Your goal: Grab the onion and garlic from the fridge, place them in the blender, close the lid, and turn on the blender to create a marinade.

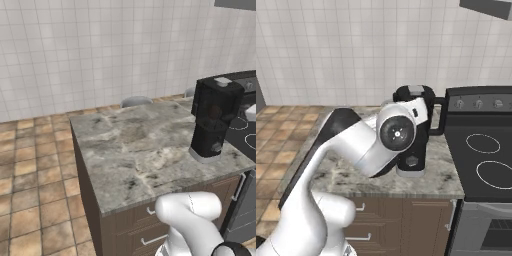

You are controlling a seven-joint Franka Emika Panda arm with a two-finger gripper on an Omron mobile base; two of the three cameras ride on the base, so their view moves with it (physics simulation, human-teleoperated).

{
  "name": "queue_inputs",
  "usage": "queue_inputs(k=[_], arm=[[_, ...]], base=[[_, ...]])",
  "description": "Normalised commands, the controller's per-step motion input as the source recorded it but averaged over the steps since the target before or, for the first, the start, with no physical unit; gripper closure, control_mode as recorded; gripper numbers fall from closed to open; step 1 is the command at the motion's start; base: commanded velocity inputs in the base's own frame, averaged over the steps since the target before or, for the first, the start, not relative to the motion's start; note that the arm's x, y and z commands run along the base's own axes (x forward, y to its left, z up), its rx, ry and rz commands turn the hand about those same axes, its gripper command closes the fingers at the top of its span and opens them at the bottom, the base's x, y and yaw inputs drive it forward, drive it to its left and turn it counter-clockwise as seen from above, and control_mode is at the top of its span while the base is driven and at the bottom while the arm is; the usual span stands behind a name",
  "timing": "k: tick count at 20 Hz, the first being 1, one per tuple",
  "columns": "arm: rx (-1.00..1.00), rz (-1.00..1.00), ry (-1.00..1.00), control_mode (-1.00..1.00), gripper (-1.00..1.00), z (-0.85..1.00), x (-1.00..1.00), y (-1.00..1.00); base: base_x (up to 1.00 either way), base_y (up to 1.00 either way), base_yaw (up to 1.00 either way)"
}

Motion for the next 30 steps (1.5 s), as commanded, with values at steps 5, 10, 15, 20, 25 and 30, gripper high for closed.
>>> queue_inputs(k=[5, 10, 15, 20, 25, 30], arm=[[0.0, 0.15, -0.03, -1.0, -1.0, -0.99, -0.76, -0.2], [0.0, 0.22, -0.01, -1.0, -1.0, -0.97, -0.18, -0.2], [0.0, 0.29, -0.03, -1.0, -1.0, -0.51, 0.25, -0.05], [-0.01, 0.18, -0.05, -1.0, -1.0, -0.31, 0.31, 0.0], [0.0, 0.02, 0.0, -1.0, -1.0, -0.14, 0.34, 0.03], [0.0, 0.0, 0.0, -1.0, -1.0, -0.16, 0.35, -0.01]], base=[[0.0, 0.0, 0.0], [0.0, 0.0, 0.0], [0.0, 0.0, 0.0], [0.0, 0.0, 0.0], [0.0, 0.0, 0.0], [0.0, 0.0, 0.0]])
